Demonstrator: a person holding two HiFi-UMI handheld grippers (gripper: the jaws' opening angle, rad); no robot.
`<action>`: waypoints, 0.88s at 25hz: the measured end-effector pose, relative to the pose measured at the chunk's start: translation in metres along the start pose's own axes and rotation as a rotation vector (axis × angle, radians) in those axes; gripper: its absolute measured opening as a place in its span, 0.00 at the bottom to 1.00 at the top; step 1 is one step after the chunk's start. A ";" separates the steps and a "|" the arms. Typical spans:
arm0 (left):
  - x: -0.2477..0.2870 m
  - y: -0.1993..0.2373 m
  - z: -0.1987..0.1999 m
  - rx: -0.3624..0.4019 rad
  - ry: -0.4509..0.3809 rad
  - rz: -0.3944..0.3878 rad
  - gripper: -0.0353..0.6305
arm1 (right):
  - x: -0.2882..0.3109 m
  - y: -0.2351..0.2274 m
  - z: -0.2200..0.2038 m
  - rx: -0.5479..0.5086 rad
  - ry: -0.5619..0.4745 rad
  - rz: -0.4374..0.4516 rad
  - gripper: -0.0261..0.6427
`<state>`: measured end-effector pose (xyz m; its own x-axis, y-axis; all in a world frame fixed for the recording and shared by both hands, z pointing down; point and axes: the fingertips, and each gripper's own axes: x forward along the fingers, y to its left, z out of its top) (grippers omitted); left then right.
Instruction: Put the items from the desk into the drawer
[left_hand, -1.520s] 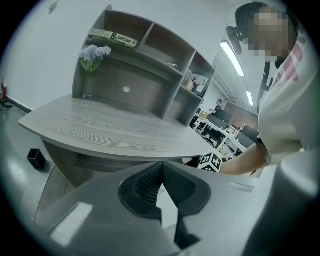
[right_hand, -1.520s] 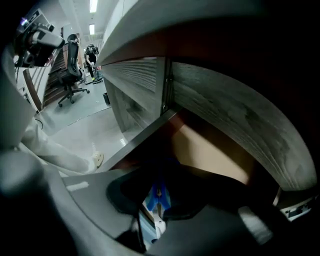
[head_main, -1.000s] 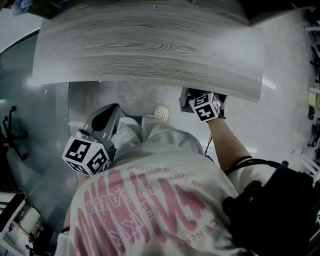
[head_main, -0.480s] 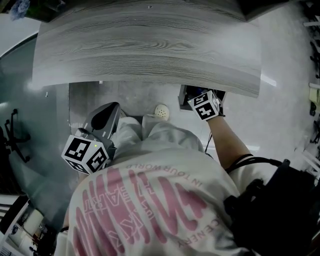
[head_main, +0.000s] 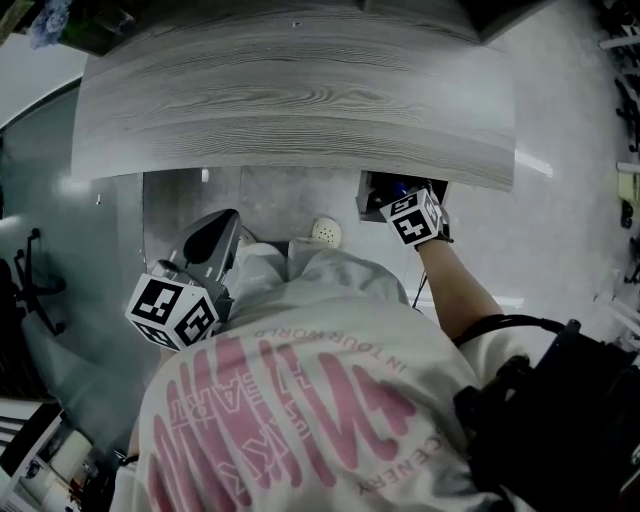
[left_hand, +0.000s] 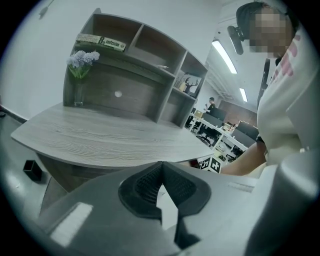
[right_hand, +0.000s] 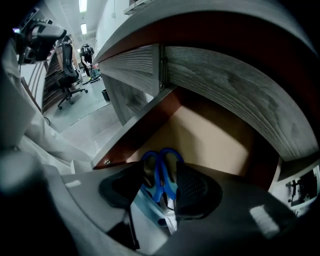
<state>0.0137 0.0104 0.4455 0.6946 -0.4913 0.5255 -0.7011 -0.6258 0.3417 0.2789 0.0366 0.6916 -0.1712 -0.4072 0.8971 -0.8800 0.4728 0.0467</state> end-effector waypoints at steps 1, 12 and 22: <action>0.000 -0.001 0.000 0.002 -0.001 -0.004 0.08 | -0.002 -0.001 -0.002 0.011 0.002 0.000 0.36; 0.008 -0.012 0.004 0.017 -0.018 -0.059 0.08 | -0.032 0.003 -0.011 0.161 -0.053 -0.017 0.38; 0.013 -0.005 0.026 0.040 -0.092 -0.171 0.08 | -0.084 0.017 -0.008 0.251 -0.092 -0.151 0.04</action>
<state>0.0302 -0.0082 0.4305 0.8160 -0.4282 0.3884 -0.5662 -0.7275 0.3876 0.2822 0.0850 0.6204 -0.0593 -0.5324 0.8444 -0.9786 0.1981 0.0562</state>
